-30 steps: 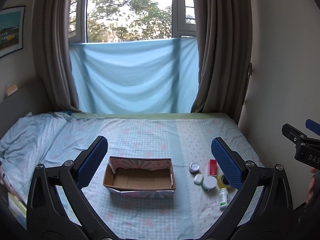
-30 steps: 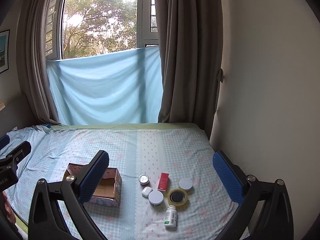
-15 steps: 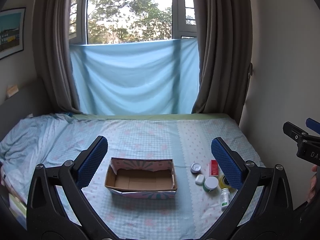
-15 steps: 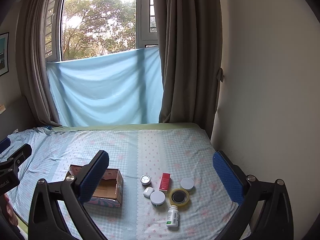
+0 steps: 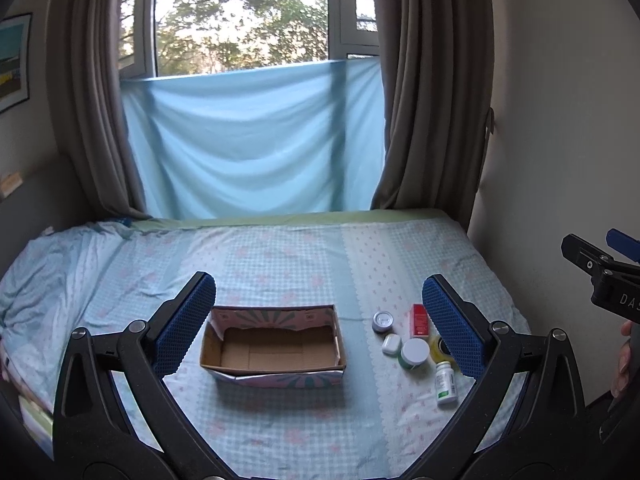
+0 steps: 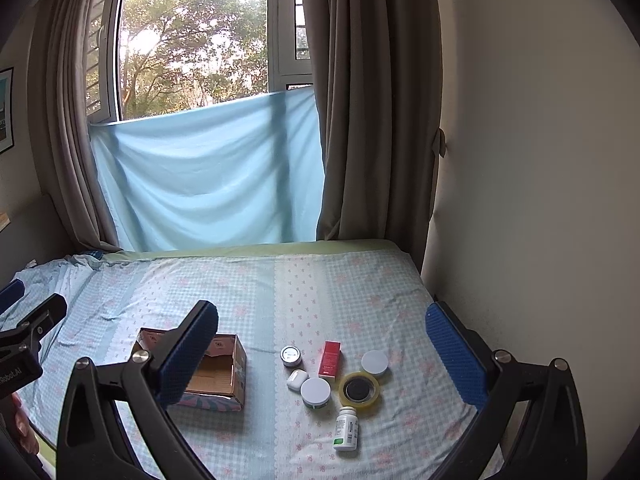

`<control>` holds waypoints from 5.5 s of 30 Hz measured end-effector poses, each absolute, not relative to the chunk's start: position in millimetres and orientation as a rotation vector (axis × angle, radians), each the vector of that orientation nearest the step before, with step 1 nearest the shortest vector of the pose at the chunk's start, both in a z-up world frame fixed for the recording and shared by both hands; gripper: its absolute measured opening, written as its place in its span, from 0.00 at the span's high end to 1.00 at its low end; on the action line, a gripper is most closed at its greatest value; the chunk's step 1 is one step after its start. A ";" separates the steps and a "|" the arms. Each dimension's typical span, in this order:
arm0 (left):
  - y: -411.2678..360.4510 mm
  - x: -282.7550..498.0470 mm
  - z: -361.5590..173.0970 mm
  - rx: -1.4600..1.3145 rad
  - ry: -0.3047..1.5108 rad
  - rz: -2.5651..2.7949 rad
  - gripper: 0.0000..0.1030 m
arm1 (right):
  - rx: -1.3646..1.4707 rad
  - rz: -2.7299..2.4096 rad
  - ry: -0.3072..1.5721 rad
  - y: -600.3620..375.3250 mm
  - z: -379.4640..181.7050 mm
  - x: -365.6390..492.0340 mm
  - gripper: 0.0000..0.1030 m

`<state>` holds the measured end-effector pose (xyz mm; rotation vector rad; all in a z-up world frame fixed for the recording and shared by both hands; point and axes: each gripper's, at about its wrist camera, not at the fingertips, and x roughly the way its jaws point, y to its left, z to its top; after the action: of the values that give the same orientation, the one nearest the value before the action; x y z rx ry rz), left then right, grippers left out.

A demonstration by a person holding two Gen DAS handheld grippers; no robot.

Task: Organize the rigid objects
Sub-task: 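Grasp the white round lid with left tool while right tool grasps the white pill bottle, then carry the lid and pill bottle over the cardboard box with both tools, then open both tools to drop lid and bottle into the box, lift away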

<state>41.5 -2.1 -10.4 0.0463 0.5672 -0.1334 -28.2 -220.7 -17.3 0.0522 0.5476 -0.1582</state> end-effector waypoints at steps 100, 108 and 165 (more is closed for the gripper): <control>-144.1 209.7 -202.4 0.284 1.025 -0.576 0.34 | 0.164 -0.121 1.147 -275.6 -194.1 106.1 0.55; -28.6 215.4 -157.0 0.175 0.971 -0.432 0.34 | 0.072 0.039 1.045 -186.2 -142.3 144.9 0.55; 150.8 379.5 -415.4 0.175 1.411 -0.395 0.00 | -0.023 0.275 1.511 36.9 -439.8 287.3 0.00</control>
<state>379.5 150.8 -415.4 0.1750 1.4112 -0.3953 287.3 36.9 -439.8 -0.0228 1.5105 0.2754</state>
